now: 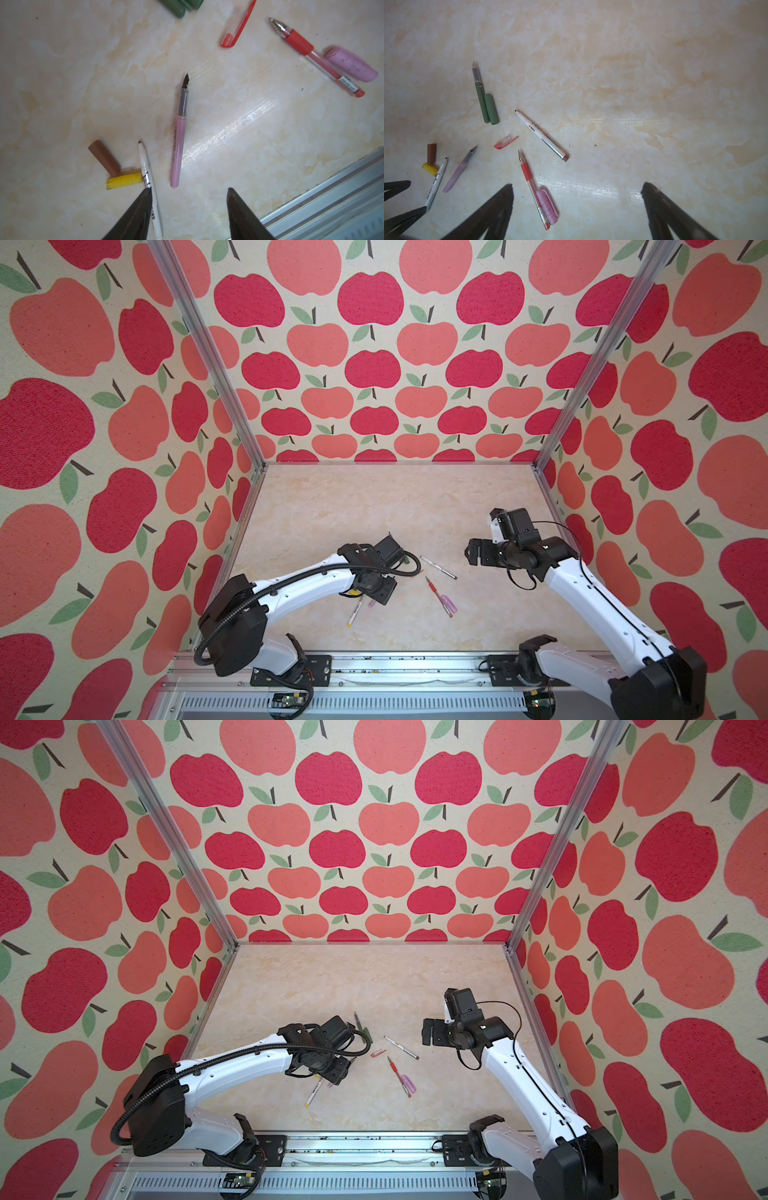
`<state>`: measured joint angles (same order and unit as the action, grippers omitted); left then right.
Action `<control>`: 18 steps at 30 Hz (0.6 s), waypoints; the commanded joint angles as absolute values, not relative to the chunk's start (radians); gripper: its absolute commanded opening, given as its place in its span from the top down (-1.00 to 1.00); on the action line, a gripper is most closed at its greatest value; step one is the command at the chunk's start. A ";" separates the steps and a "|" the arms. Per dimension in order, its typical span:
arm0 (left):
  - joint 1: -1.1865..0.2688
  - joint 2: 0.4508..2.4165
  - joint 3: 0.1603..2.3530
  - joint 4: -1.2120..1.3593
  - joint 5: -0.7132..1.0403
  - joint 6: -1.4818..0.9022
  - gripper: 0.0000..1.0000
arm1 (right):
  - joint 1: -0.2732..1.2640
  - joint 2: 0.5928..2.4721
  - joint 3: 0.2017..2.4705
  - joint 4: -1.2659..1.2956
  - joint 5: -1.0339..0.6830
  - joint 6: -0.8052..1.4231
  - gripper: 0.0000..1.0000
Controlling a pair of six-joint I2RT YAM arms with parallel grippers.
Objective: Insert the pens into the pen caps
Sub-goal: 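Lower the left gripper onto the pink fountain pen and grasp it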
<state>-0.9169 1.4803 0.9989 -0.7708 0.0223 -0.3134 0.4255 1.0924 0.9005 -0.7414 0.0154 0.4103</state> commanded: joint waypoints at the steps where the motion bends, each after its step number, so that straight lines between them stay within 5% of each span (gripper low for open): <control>1: -0.923 1.542 1.037 -0.825 0.001 -0.247 -0.12 | 0.432 1.076 0.917 -0.748 0.035 0.422 -0.98; 18: -0.887 1.676 1.003 -0.714 0.058 -0.204 0.25 | 0.433 1.051 0.903 -0.738 0.037 0.422 -0.99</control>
<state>-0.8928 1.6497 1.0115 -0.7254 0.0498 -0.2211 0.4255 1.0622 0.9005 -0.7410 0.0292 0.4103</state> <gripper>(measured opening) 0.378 0.993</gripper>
